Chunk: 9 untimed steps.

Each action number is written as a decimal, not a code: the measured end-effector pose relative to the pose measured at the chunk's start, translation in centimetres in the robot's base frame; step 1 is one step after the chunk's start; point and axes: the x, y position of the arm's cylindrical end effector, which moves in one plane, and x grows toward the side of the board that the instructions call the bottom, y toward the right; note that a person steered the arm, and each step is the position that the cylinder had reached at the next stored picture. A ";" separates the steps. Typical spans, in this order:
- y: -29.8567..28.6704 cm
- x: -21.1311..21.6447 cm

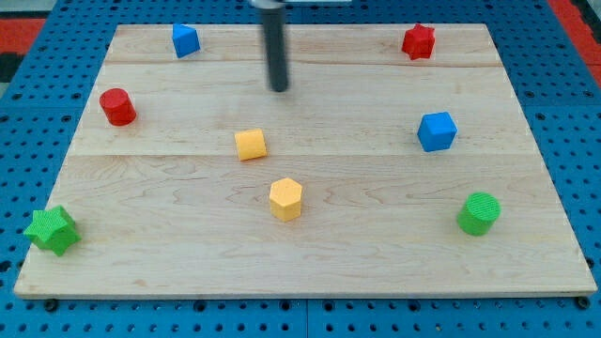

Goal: Push the red star towards the red circle

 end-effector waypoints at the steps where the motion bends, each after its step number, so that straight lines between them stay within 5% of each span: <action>1: 12.7 -0.8; 2: 23.0 -5.6; 3: 25.7 -13.0; 5: 14.1 -10.6; 7: 16.8 -5.5; 9: 8.1 -1.8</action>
